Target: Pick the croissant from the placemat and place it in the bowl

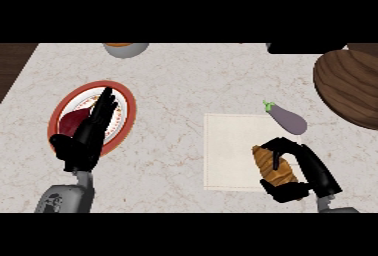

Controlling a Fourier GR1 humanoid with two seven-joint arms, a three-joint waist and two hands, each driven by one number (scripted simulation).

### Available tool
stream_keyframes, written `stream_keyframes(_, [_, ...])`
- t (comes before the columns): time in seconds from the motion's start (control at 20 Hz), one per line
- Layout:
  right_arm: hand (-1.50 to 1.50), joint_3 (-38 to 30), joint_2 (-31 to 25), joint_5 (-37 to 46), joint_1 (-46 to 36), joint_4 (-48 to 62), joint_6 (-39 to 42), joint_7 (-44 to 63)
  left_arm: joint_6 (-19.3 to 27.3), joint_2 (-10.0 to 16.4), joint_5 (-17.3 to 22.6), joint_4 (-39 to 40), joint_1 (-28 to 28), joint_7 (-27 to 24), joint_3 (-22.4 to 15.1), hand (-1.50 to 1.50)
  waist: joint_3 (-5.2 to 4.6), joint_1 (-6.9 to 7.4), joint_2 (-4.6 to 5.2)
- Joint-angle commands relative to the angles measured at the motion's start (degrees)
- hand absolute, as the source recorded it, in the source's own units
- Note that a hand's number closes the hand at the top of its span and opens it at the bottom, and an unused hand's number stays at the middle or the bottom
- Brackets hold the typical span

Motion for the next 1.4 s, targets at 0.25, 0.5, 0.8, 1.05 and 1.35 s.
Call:
stream_keyframes(0.25, [1.50,-9.48,-5.69,-11.73,1.02,-12.76,6.76,-12.08,1.02,-1.04,-0.84,-3.20,1.17,2.07,-1.14,0.00,0.08,-0.47,-0.17])
stream_keyframes(0.5, [1.50,-12.66,-6.09,-9.24,2.19,-22.97,2.47,-11.36,2.17,-2.13,-1.95,-2.41,1.41,1.72,-1.69,0.00,0.07,-0.38,-0.08])
stream_keyframes(0.8, [1.50,-17.45,-9.10,-10.37,-4.72,-34.17,2.66,9.30,1.44,-1.93,-1.77,-1.61,-1.12,2.32,-1.28,0.00,0.03,0.04,0.07])
stream_keyframes(1.05, [1.50,-22.36,-15.06,-14.03,-15.32,-33.13,6.18,21.85,-0.17,-1.58,-1.32,-1.92,0.72,2.36,-1.73,0.00,0.04,0.34,0.12])
stream_keyframes(1.35, [1.50,-23.31,-15.30,-10.13,-23.76,-21.25,4.42,21.21,0.61,-1.66,-2.21,-0.10,-0.91,0.12,-0.34,0.00,0.07,0.42,0.18])
